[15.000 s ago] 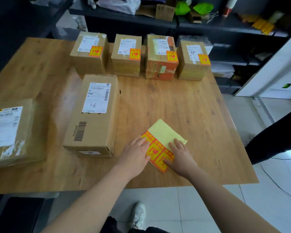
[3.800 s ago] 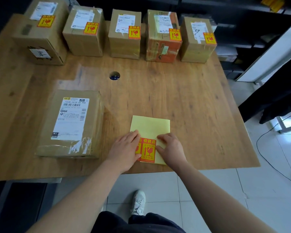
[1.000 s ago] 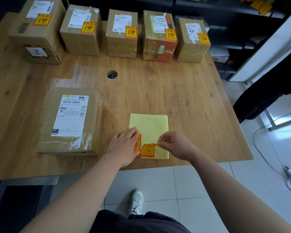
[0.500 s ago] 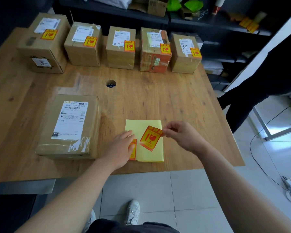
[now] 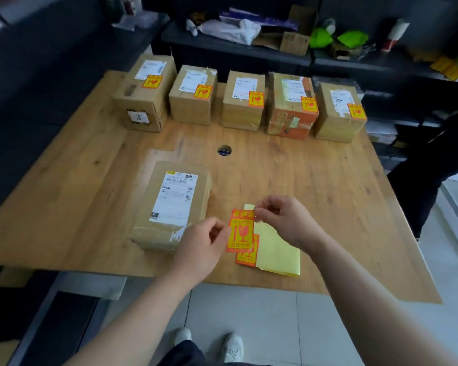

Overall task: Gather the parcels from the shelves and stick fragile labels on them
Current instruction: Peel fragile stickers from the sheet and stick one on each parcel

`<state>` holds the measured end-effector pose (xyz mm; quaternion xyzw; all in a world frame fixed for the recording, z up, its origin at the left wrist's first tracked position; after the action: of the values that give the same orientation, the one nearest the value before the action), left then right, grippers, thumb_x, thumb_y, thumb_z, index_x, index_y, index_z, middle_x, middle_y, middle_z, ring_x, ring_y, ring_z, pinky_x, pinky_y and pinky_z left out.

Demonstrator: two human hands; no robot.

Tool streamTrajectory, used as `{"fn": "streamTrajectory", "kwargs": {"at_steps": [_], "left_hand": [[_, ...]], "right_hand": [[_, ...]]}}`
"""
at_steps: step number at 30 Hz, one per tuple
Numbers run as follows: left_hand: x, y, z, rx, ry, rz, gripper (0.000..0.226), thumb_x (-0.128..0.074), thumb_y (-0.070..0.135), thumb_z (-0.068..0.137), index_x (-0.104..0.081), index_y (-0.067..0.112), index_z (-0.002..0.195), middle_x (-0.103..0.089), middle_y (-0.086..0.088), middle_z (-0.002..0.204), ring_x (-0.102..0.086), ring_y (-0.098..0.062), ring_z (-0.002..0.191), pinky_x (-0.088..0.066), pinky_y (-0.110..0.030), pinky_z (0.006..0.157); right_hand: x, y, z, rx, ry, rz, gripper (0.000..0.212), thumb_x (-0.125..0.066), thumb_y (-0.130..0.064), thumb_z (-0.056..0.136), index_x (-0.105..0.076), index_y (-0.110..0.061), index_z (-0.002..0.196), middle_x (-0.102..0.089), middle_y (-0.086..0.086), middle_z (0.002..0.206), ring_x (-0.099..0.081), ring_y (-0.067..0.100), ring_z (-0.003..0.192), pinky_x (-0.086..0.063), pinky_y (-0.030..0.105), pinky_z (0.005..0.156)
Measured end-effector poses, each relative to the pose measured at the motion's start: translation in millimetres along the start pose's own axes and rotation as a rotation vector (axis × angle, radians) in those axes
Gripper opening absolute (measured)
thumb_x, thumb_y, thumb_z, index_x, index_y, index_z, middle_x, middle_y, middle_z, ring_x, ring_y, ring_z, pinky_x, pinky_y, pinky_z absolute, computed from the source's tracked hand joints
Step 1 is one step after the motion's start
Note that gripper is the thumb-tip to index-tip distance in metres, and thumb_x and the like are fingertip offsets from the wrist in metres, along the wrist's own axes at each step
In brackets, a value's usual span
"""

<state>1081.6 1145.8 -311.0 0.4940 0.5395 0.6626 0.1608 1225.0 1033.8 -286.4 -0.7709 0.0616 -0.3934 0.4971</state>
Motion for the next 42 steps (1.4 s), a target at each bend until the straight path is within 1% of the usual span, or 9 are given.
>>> {"fn": "streamTrajectory", "kwargs": {"at_steps": [4, 8, 13, 16, 19, 21, 34, 39, 42], "left_hand": [[33.7, -17.9, 1.2, 0.058, 0.07, 0.006, 0.017, -0.058, 0.024, 0.092, -0.063, 0.017, 0.077, -0.066, 0.005, 0.069, -0.06, -0.007, 0.064, -0.045, -0.02, 0.058], [60.7, -42.3, 5.2, 0.12, 0.097, -0.013, 0.019, -0.057, 0.025, 0.091, -0.061, 0.02, 0.073, -0.066, 0.006, 0.07, -0.062, -0.013, 0.067, -0.049, -0.028, 0.061], [78.2, -62.1, 13.3, 0.153, 0.048, -0.02, 0.019, -0.057, 0.026, 0.092, -0.062, 0.018, 0.075, -0.066, 0.005, 0.071, -0.061, -0.014, 0.067, -0.049, -0.031, 0.063], [86.1, -66.8, 19.9, 0.12, -0.002, 0.18, 0.021, -0.054, 0.033, 0.093, -0.061, 0.02, 0.078, -0.065, 0.008, 0.076, -0.06, -0.013, 0.069, -0.048, -0.031, 0.059], [90.9, -64.7, 27.7, 0.065, -0.02, 0.516, 0.023, -0.048, 0.04, 0.094, -0.058, 0.024, 0.08, -0.062, 0.01, 0.082, -0.056, -0.014, 0.069, -0.037, -0.027, 0.051], [91.8, -62.4, 33.1, 0.042, -0.023, 0.617, 0.024, -0.046, 0.042, 0.094, -0.057, 0.025, 0.082, -0.061, 0.009, 0.087, -0.055, -0.015, 0.071, -0.034, -0.027, 0.05], [86.2, -60.2, 46.9, -0.035, -0.163, 0.752, 0.022, -0.043, 0.042, 0.095, -0.052, 0.025, 0.085, -0.061, 0.005, 0.092, -0.056, -0.016, 0.074, -0.046, -0.03, 0.059], [86.1, -58.8, 47.5, -0.038, -0.178, 0.772, 0.023, -0.044, 0.043, 0.095, -0.052, 0.024, 0.086, -0.061, 0.004, 0.093, -0.055, -0.015, 0.073, -0.045, -0.029, 0.058], [85.5, -58.1, 47.6, -0.044, -0.184, 0.786, 0.024, -0.044, 0.044, 0.095, -0.053, 0.023, 0.087, -0.061, 0.004, 0.093, -0.054, -0.014, 0.073, -0.041, -0.028, 0.056]], "right_hand": [[-29.8, -6.0, 3.4, -0.127, 0.078, 0.144, 0.021, -0.069, -0.024, 0.085, -0.063, -0.012, 0.1, -0.07, 0.008, 0.084, -0.062, 0.013, 0.069, -0.054, 0.04, 0.073], [-71.5, -10.8, -2.5, -0.238, -0.011, 0.136, 0.02, -0.065, -0.032, 0.086, -0.068, -0.013, 0.081, -0.07, 0.006, 0.073, -0.061, 0.013, 0.065, -0.055, 0.038, 0.069], [-108.5, -21.3, -3.9, -0.316, -0.002, 0.268, 0.02, -0.062, -0.024, 0.089, -0.069, -0.006, 0.083, -0.067, 0.001, 0.067, -0.057, 0.008, 0.06, -0.048, 0.019, 0.058], [-120.1, -22.0, -2.9, -0.363, 0.065, 0.243, 0.02, -0.064, -0.024, 0.087, -0.069, -0.006, 0.081, -0.067, 0.002, 0.067, -0.057, 0.007, 0.058, -0.05, 0.023, 0.058], [-127.2, -23.5, -0.8, -0.375, 0.13, 0.145, 0.022, -0.064, -0.025, 0.086, -0.068, -0.009, 0.072, -0.066, 0.001, 0.062, -0.056, 0.01, 0.056, -0.049, 0.032, 0.06], [-129.8, -25.2, 0.8, -0.373, 0.159, 0.069, 0.024, -0.063, -0.026, 0.086, -0.067, -0.011, 0.069, -0.067, 0.002, 0.063, -0.056, 0.012, 0.057, -0.05, 0.034, 0.06], [-133.9, -27.7, 5.9, -0.416, 0.197, -0.025, 0.02, -0.061, -0.027, 0.088, -0.066, -0.011, 0.076, -0.068, 0.001, 0.069, -0.061, 0.012, 0.061, -0.05, 0.026, 0.054], [-133.3, -28.9, 7.2, -0.424, 0.186, -0.039, 0.02, -0.061, -0.025, 0.088, -0.065, -0.011, 0.074, -0.067, 0.0, 0.067, -0.062, 0.012, 0.062, -0.051, 0.027, 0.055], [-133.4, -30.6, 6.8, -0.426, 0.182, -0.051, 0.021, -0.062, -0.024, 0.088, -0.063, -0.013, 0.07, -0.066, 0.0, 0.066, -0.06, 0.01, 0.06, -0.045, 0.023, 0.051]]}}
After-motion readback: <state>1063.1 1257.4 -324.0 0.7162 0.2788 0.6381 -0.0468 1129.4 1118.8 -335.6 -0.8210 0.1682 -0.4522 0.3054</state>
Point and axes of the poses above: each hand's wrist, its own z-axis towards the middle knuckle, its own x-axis out of the back of the hand, y = z × x, the point moved 6 cm from there along z, towards the middle knuckle
